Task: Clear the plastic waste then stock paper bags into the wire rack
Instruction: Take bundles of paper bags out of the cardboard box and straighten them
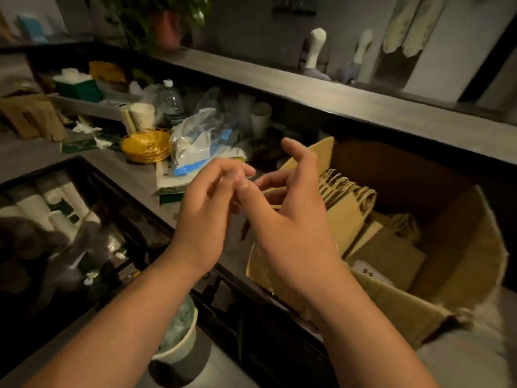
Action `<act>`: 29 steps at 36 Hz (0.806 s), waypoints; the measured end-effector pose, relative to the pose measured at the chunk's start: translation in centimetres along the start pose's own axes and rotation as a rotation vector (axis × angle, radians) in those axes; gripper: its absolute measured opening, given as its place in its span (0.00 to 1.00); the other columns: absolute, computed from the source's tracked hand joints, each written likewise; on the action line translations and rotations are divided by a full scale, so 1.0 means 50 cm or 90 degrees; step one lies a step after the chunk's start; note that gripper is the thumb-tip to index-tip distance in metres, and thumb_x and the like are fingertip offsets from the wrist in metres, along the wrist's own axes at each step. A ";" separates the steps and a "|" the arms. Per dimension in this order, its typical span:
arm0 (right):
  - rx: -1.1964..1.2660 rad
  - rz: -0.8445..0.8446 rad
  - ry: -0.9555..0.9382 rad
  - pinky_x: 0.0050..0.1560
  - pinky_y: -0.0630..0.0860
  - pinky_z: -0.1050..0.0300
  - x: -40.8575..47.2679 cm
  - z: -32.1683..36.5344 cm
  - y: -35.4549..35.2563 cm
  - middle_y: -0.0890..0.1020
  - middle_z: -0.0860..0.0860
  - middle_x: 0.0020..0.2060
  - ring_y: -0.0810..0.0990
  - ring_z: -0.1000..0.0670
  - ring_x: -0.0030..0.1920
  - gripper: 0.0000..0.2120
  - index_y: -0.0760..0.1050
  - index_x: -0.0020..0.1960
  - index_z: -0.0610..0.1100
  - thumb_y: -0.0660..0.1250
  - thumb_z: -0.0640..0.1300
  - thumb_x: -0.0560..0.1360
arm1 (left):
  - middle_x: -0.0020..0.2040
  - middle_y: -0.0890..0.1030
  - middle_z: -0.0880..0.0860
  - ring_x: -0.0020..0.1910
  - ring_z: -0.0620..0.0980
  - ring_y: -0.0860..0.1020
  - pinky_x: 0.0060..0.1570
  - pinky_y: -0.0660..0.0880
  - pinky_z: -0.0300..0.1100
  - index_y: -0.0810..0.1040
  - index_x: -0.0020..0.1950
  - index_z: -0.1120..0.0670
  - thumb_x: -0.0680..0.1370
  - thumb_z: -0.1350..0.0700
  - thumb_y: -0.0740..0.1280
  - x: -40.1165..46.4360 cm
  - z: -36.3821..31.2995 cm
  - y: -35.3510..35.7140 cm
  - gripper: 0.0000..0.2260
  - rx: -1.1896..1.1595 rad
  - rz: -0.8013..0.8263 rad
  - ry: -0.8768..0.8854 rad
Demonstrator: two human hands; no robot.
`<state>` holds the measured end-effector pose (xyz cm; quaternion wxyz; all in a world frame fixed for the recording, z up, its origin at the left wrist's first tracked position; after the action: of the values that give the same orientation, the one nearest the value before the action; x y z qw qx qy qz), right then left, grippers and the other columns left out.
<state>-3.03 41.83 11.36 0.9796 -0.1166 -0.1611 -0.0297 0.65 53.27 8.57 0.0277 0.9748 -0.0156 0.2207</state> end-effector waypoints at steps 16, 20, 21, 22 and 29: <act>-0.279 -0.009 0.216 0.52 0.79 0.53 0.055 -0.078 -0.362 0.79 0.54 0.50 0.80 0.55 0.48 0.20 0.63 0.69 0.50 0.57 0.58 0.81 | 0.40 0.79 0.47 0.42 0.45 0.78 0.45 0.76 0.42 0.79 0.47 0.46 0.80 0.48 0.60 0.120 0.045 0.331 0.09 0.189 0.328 -0.093; -0.315 0.012 0.280 0.56 0.79 0.49 0.092 -0.137 -0.418 0.79 0.49 0.55 0.79 0.51 0.52 0.19 0.66 0.67 0.48 0.57 0.57 0.81 | 0.40 0.80 0.50 0.40 0.45 0.78 0.41 0.73 0.41 0.78 0.47 0.50 0.80 0.47 0.60 0.159 0.091 0.389 0.10 0.272 0.402 -0.121; -0.325 0.018 0.289 0.56 0.79 0.49 0.100 -0.151 -0.429 0.79 0.49 0.55 0.79 0.51 0.52 0.19 0.66 0.67 0.47 0.57 0.57 0.81 | 0.41 0.80 0.50 0.40 0.45 0.78 0.40 0.72 0.39 0.78 0.46 0.50 0.81 0.47 0.60 0.169 0.103 0.401 0.10 0.295 0.407 -0.126; -0.332 0.022 0.296 0.55 0.79 0.51 0.106 -0.165 -0.437 0.79 0.49 0.55 0.79 0.51 0.51 0.19 0.66 0.68 0.47 0.57 0.57 0.82 | 0.41 0.80 0.49 0.40 0.44 0.77 0.39 0.71 0.37 0.77 0.47 0.50 0.81 0.48 0.60 0.178 0.115 0.409 0.10 0.313 0.406 -0.135; -0.330 0.069 0.337 0.54 0.79 0.55 0.115 -0.250 -0.450 0.78 0.50 0.59 0.79 0.55 0.49 0.21 0.64 0.71 0.47 0.57 0.56 0.82 | 0.42 0.80 0.52 0.40 0.47 0.77 0.42 0.71 0.40 0.78 0.48 0.54 0.81 0.50 0.59 0.222 0.206 0.397 0.11 0.349 0.396 -0.283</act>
<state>4.14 16.90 6.63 0.9253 -0.3576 0.1169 -0.0468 14.24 32.61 4.99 -0.3025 0.9188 -0.2535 0.0007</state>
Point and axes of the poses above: each hand's wrist, its own x-axis towards the middle knuckle, its own y-axis out of the palm, z = x × y, the point moved 2 cm from there along x, towards the middle knuckle
